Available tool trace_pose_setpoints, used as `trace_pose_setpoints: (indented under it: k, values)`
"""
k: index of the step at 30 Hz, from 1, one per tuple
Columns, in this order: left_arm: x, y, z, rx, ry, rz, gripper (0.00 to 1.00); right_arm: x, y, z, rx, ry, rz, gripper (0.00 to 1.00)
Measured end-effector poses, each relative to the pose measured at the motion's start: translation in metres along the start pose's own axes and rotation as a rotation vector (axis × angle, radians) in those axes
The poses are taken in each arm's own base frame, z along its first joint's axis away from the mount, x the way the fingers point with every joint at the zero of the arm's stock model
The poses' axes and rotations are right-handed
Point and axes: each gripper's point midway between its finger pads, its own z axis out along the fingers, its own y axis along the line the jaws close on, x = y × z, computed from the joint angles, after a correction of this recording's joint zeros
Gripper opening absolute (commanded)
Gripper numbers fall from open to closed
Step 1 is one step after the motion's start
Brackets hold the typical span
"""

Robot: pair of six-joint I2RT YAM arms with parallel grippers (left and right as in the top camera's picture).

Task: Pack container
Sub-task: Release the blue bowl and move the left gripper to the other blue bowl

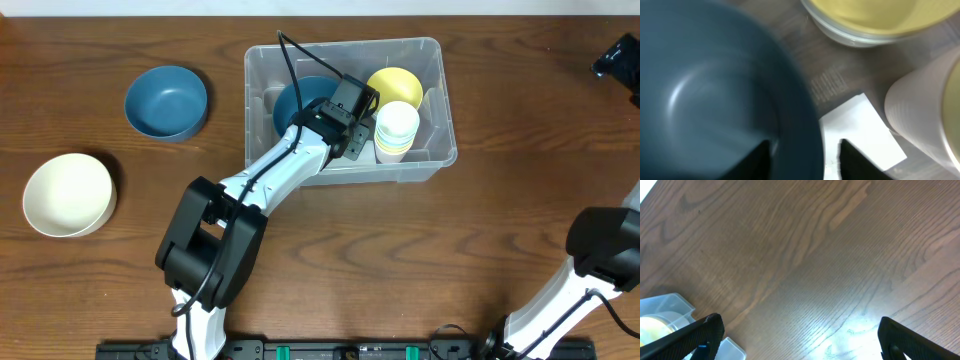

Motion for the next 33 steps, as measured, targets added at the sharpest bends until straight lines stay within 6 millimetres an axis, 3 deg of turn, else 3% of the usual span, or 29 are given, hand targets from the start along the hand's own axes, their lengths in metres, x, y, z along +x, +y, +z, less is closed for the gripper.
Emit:
trace_pose_setpoints:
  k: [6, 11, 15, 19, 22, 26, 29, 33]
  values:
    - [-0.003, 0.001, 0.000, -0.005, -0.013, -0.001, 0.56, 0.000, 0.000, 0.000, 0.000, 0.000, 0.000, 0.99]
    - [-0.013, 0.007, -0.009, -0.010, -0.046, -0.011, 0.64, 0.000, 0.000, 0.000, 0.000, 0.000, 0.000, 0.99]
    - [-0.036, 0.021, -0.047, -0.018, -0.130, -0.042, 0.73, 0.000, 0.000, 0.000, -0.001, 0.000, 0.000, 0.99]
    - [-0.063, 0.043, -0.121, -0.032, -0.268, -0.082, 0.74, 0.000, 0.000, 0.000, 0.000, 0.000, 0.000, 0.99]
    - [-0.079, 0.074, -0.184, -0.066, -0.400, -0.136, 0.74, 0.000, 0.000, 0.000, 0.000, 0.000, 0.000, 0.99]
    - [-0.076, 0.149, -0.241, -0.183, -0.501, -0.256, 0.75, 0.000, 0.000, 0.000, 0.000, 0.000, 0.000, 0.99]
    - [-0.056, 0.207, -0.247, -0.285, -0.473, -0.349, 0.87, 0.000, 0.000, 0.000, 0.000, 0.000, 0.000, 0.99]
    - [-0.026, 0.256, -0.218, -0.358, -0.366, -0.430, 0.91, 0.000, 0.000, 0.000, 0.000, 0.000, 0.000, 0.99]
